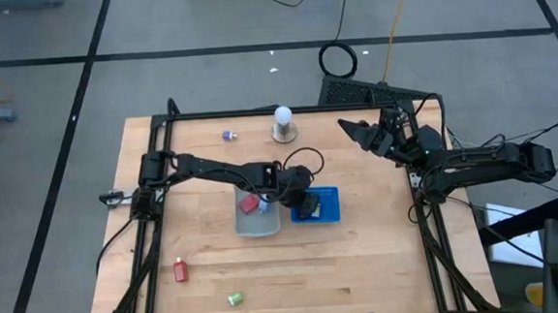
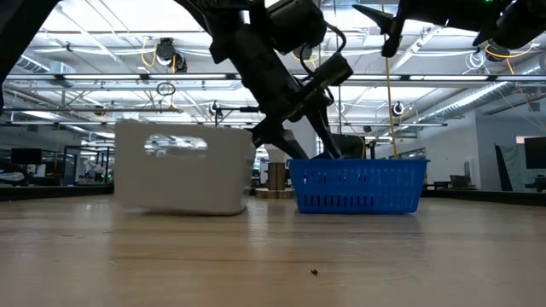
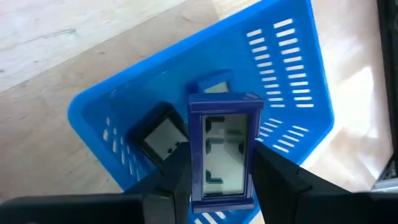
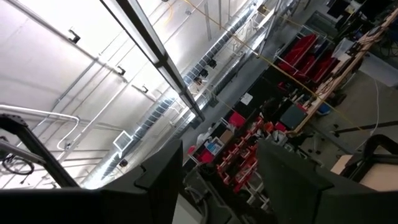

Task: Pick & Place Office items
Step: Put the blue digital clock into the blue bin, then put the violet charger adapter into the gray bin

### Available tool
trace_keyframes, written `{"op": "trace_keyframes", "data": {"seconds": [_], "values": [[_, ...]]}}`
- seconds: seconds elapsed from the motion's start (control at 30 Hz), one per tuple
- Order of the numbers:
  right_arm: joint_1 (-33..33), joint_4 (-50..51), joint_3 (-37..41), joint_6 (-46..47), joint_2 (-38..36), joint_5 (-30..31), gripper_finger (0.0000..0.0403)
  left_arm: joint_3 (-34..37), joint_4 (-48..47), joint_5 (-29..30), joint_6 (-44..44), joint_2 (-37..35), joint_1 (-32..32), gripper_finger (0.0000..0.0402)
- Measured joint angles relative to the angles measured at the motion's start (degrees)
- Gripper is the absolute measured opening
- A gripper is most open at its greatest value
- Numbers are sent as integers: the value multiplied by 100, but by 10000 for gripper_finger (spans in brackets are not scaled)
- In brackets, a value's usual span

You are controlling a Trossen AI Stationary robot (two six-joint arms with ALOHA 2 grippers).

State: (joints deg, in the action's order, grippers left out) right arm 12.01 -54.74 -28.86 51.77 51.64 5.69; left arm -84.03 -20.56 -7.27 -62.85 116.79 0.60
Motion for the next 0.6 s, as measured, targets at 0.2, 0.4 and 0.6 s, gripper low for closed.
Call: {"op": "trace_keyframes", "data": {"seconds": [0.2,0.4,0.6], "values": [[-9,-11,0,47,0,-20,196,0,136,80,-72,-15,0,137],[-11,-28,0,159,0,-159,196,-26,172,79,-193,-26,0,182],[-13,-28,0,207,0,-309,196,-57,550,-199,-174,-26,13,217]]}}
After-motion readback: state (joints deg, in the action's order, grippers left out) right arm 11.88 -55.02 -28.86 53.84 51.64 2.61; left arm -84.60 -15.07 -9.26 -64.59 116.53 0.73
